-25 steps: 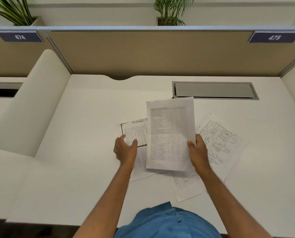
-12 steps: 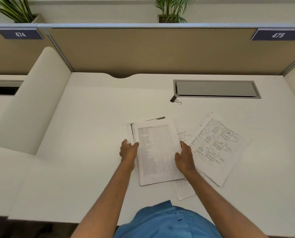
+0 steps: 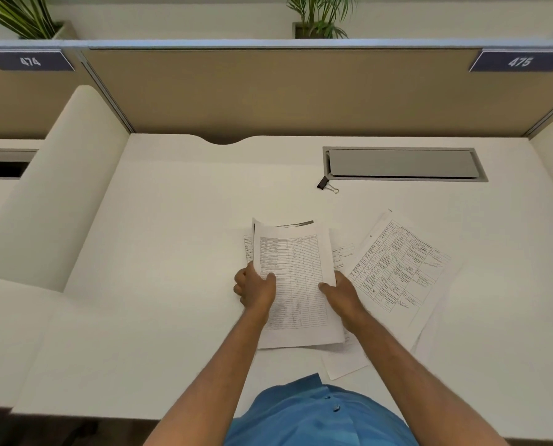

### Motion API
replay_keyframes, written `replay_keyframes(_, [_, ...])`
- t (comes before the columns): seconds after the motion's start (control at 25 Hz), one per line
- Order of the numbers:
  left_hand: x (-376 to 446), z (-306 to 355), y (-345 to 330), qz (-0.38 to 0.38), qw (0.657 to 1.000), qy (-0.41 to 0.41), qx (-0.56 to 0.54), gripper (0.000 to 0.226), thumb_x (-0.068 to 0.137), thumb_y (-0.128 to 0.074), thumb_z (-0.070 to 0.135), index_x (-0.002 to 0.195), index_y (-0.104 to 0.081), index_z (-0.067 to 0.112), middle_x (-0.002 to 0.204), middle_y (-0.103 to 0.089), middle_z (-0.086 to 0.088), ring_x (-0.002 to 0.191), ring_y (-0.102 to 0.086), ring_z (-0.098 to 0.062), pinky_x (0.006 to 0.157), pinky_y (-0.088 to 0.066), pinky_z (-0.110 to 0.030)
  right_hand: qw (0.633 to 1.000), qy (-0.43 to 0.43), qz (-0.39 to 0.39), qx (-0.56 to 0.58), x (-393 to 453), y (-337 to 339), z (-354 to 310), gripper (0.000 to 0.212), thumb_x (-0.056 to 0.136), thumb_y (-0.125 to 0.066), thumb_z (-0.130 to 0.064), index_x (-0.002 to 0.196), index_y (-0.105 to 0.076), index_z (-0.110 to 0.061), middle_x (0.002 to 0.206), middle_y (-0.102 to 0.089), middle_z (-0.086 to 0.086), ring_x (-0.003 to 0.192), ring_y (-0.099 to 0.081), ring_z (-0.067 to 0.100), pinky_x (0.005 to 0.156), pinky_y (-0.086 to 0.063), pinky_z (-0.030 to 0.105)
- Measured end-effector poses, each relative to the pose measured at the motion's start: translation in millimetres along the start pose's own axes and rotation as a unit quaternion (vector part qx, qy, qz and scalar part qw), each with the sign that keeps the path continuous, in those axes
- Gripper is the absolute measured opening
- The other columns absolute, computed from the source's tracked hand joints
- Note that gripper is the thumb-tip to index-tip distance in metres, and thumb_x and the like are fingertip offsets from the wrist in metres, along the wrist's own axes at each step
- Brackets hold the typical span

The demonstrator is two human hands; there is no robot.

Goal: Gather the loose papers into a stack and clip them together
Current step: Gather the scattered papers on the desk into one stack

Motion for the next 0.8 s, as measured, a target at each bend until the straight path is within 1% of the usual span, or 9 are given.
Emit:
replay_keyframes(0.16, [8.0, -3.7, -0.8, -0.022, 0.999, -0.014, -0.03, 0.065, 0.095, -0.059, 0.029, 0.155, -0.036, 0.024, 0.157, -0.034, -0.004, 0.142, -0.034, -0.03, 0.116, -0.038, -0.054, 0.999, 0.016, -0.032, -0.034, -3.6, -6.2, 4.6, 0.047, 0.101, -0.053, -0.016, 0.148, -0.046, -0.019, 0.138, -0.059, -0.002, 0.125, -0.057, 0.021, 0.109, -0.046, 0.041])
replay_keyframes(0.24, [11.3, -4.5, 5.9, -0.028, 0.997, -0.014, -0.067, 0.058, 0.093, -0.059, 0.029, 0.149, -0.045, 0.025, 0.151, -0.042, -0.005, 0.137, -0.043, -0.029, 0.112, -0.044, -0.053, 0.999, 0.031, -0.02, -0.029, -3.5, -4.7, 4.8, 0.047, 0.1, -0.055, -0.012, 0.146, -0.049, -0.019, 0.134, -0.062, -0.003, 0.125, -0.059, 0.021, 0.108, -0.048, 0.04])
replay_keyframes(0.32, [13.5, -5.5, 13.2, -0.01, 0.997, -0.01, -0.081, 0.057, 0.093, -0.061, 0.031, 0.148, -0.048, 0.025, 0.154, -0.043, -0.005, 0.138, -0.043, -0.03, 0.113, -0.043, -0.052, 0.999, 0.045, -0.013, 0.011, -5.0, 1.0, 1.3, 0.045, 0.098, -0.059, -0.007, 0.142, -0.054, -0.017, 0.129, -0.067, -0.002, 0.119, -0.064, 0.02, 0.103, -0.052, 0.039])
replay_keyframes(0.4, [13.1, -4.6, 21.9, 0.014, 0.996, 0.002, -0.086, 0.07, 0.095, -0.067, 0.036, 0.157, -0.037, 0.022, 0.16, -0.037, -0.005, 0.147, -0.034, -0.031, 0.119, -0.035, -0.051, 0.996, 0.055, -0.017, 0.061, -9.1, 10.0, -6.7, 0.042, 0.098, -0.061, -0.004, 0.138, -0.058, -0.015, 0.125, -0.071, -0.001, 0.113, -0.068, 0.017, 0.098, -0.055, 0.037])
replay_keyframes(0.48, [10.1, 1.9, 31.0, -0.013, 0.987, 0.001, -0.161, 0.08, 0.095, -0.071, 0.04, 0.16, -0.028, 0.021, 0.158, -0.04, -0.003, 0.145, -0.039, -0.027, 0.116, -0.038, -0.046, 0.992, 0.071, -0.023, 0.098, -12.9, 20.3, -16.4, 0.041, 0.097, -0.063, -0.006, 0.136, -0.061, -0.017, 0.121, -0.074, -0.001, 0.11, -0.07, 0.019, 0.098, -0.056, 0.041])
replay_keyframes(0.52, [6.1, 9.1, 35.6, -0.047, 0.974, -0.008, -0.223, 0.078, 0.095, -0.07, 0.039, 0.159, -0.029, 0.02, 0.154, -0.045, -0.001, 0.138, -0.047, -0.025, 0.11, -0.043, -0.043, 0.99, 0.08, -0.027, 0.109, -15.4, 25.0, -22.4, 0.039, 0.096, -0.065, -0.008, 0.133, -0.063, -0.02, 0.119, -0.075, -0.002, 0.11, -0.071, 0.02, 0.097, -0.057, 0.044])
replay_keyframes(0.6, [1.4, 25.7, 45.3, -0.12, 0.941, -0.056, -0.311, 0.059, 0.098, -0.069, 0.034, 0.15, -0.046, 0.018, 0.143, -0.061, -0.002, 0.126, -0.062, -0.025, 0.099, -0.052, -0.04, 0.988, 0.102, -0.025, 0.112, -19.6, 31.0, -36.1, 0.036, 0.095, -0.065, -0.009, 0.129, -0.065, -0.022, 0.117, -0.076, -0.002, 0.109, -0.071, 0.023, 0.093, -0.058, 0.046])
replay_keyframes(0.68, [-4.4, 47.4, 52.1, -0.152, 0.927, -0.134, -0.315, 0.04, 0.098, -0.068, 0.028, 0.136, -0.061, 0.014, 0.13, -0.072, -0.008, 0.119, -0.069, -0.03, 0.096, -0.057, -0.043, 0.986, 0.134, 0.003, 0.098, -26.6, 34.1, -54.5, 0.032, 0.095, -0.062, -0.005, 0.122, -0.065, -0.02, 0.114, -0.075, -0.001, 0.108, -0.07, 0.026, 0.086, -0.059, 0.04])
replay_keyframes(0.8, [-25.7, 90.1, 62.9, -0.14, 0.924, -0.217, -0.283, 0.023, 0.102, -0.062, 0.023, 0.124, -0.067, 0.019, 0.12, -0.075, -0.003, 0.109, -0.072, -0.021, 0.09, -0.061, -0.037, 0.973, 0.189, 0.071, 0.115, -43.3, 37.9, -89.6, 0.034, 0.096, -0.059, -0.002, 0.121, -0.059, -0.025, 0.112, -0.069, -0.005, 0.105, -0.066, 0.016, 0.076, -0.054, 0.026])
Point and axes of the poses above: each hand's wrist, its own x-axis towards the middle knuckle, its own y-axis out of the back of the hand, z = x × y, the point moved 1 cm from there along x, towards the middle knuckle
